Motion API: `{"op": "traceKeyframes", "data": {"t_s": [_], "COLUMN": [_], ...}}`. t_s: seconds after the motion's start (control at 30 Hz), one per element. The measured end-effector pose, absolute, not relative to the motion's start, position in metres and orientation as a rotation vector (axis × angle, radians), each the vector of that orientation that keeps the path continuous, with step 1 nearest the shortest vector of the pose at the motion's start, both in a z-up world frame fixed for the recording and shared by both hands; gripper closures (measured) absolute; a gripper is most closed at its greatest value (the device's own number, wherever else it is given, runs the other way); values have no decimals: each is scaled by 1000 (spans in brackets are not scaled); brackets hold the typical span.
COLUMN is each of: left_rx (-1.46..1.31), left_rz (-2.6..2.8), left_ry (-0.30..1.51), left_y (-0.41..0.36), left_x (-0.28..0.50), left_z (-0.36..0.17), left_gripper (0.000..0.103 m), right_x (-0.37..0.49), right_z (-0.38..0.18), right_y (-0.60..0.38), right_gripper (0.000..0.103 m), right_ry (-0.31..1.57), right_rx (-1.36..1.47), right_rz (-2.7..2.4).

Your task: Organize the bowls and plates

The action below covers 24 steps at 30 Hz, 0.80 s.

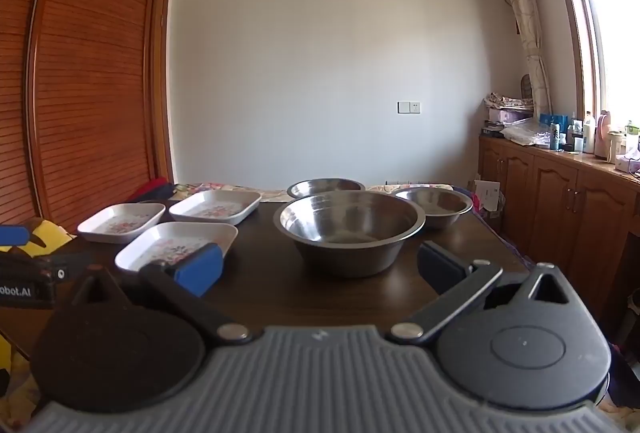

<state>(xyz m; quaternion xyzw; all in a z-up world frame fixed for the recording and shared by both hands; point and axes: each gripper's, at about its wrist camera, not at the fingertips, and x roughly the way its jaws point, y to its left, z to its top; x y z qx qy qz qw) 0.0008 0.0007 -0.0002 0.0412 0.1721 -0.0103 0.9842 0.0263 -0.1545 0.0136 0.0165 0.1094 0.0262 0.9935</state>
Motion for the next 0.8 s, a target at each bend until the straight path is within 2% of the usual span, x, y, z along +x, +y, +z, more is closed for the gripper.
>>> {"op": "traceKeyframes", "data": {"t_s": [0.8], "left_rx": [80], "left_rz": [-19], "left_ry": [345], "left_y": [2], "left_x": [0], "left_z": [0], "left_gripper": [0], "right_x": [24], "right_z": [12], "right_y": [-156], "right_gripper": [0], "right_ry": [220], "right_rx": [27], "right_rz": [52]}}
